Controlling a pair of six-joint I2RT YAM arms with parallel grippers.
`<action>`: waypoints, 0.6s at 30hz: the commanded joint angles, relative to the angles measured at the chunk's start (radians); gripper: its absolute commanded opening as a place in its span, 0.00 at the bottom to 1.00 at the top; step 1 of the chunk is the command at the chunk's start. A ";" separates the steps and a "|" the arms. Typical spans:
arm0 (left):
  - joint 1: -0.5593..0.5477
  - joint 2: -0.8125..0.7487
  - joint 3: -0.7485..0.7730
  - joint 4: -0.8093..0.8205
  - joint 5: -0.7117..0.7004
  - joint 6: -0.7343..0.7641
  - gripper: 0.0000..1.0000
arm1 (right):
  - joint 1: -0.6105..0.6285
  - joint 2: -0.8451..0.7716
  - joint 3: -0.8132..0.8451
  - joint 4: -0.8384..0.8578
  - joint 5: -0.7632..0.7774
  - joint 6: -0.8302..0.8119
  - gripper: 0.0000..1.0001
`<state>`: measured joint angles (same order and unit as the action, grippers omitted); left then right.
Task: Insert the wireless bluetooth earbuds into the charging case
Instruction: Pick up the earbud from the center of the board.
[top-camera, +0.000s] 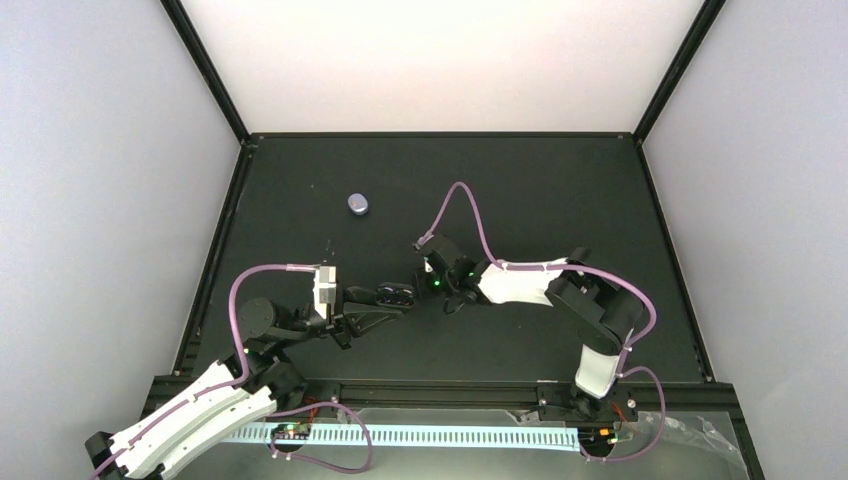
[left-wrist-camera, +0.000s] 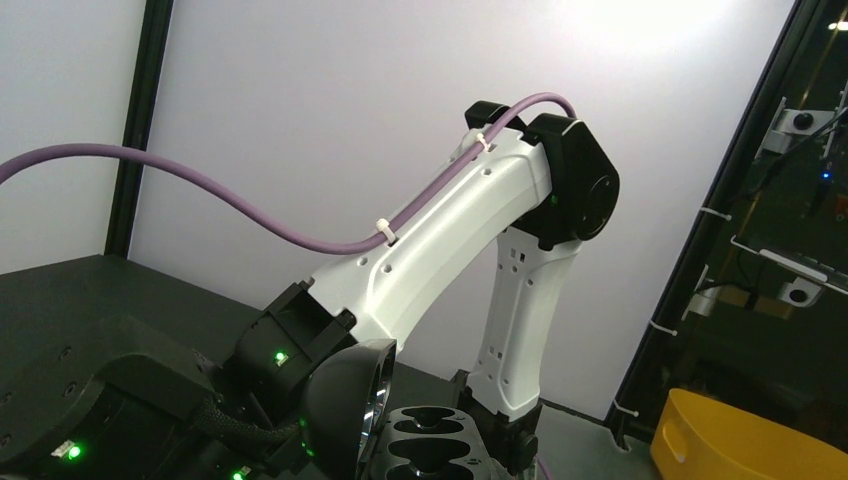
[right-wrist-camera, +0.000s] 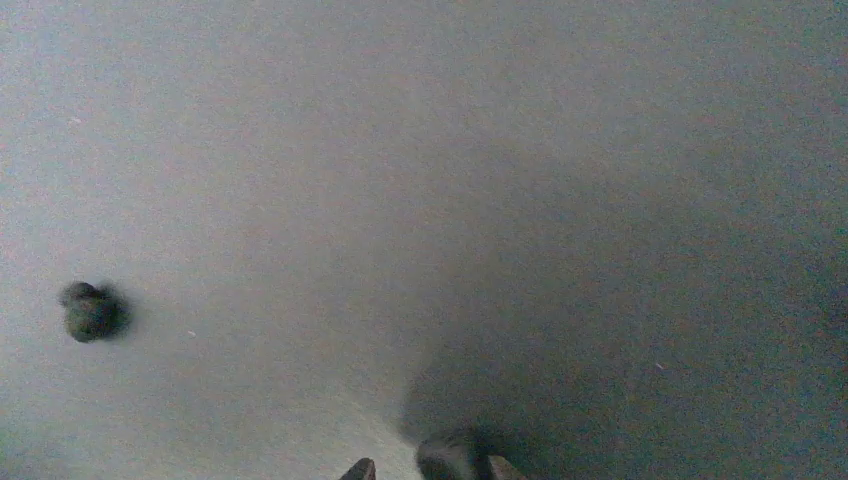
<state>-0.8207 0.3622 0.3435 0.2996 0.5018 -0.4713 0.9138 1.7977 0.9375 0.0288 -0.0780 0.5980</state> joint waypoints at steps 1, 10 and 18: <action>-0.009 0.006 0.005 0.010 -0.002 0.012 0.02 | -0.003 -0.012 -0.021 -0.064 0.052 -0.019 0.27; -0.009 0.001 -0.002 0.012 0.000 0.007 0.02 | -0.003 -0.030 -0.031 -0.040 0.045 -0.026 0.25; -0.008 0.001 -0.003 0.011 0.000 0.004 0.01 | -0.003 -0.040 -0.030 -0.021 0.034 -0.038 0.25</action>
<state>-0.8207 0.3622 0.3431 0.2996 0.5018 -0.4713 0.9131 1.7882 0.9180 -0.0032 -0.0536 0.5781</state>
